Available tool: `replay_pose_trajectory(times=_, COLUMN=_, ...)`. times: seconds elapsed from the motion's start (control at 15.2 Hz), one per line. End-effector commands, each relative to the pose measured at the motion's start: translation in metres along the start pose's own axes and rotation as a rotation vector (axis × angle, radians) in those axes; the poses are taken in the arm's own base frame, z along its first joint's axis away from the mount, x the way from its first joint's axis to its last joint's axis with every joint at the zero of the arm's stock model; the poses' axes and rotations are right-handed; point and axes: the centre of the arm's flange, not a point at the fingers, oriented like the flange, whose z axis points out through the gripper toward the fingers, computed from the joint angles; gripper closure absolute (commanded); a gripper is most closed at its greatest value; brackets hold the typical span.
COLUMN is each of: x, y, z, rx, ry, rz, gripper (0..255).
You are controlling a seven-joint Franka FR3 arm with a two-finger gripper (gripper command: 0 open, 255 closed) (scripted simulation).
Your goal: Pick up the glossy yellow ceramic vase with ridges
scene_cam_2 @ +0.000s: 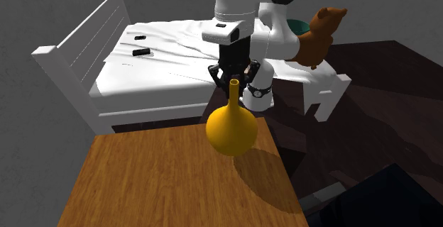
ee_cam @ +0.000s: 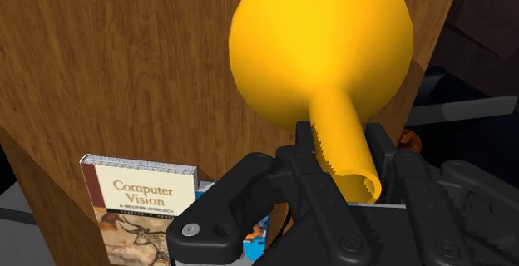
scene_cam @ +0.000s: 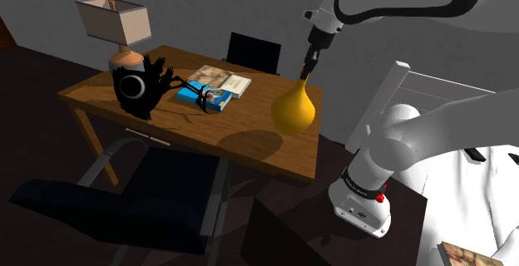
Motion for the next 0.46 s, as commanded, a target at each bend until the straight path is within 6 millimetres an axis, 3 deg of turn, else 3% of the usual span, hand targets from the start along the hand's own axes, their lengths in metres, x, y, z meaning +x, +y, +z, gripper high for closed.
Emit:
replay_pose_trajectory(times=0.0, x=0.002, y=0.0, z=-0.011, rx=-0.001, ry=0.001, rz=0.0, gripper=255)
replay_pose_trajectory(times=0.26, x=0.004, y=0.0, z=-0.032, rx=-0.001, ry=0.001, rz=0.0, gripper=255)
replay_pose_trajectory(times=0.4, x=0.005, y=0.0, z=-0.033, rx=-0.001, ry=0.001, rz=0.0, gripper=255)
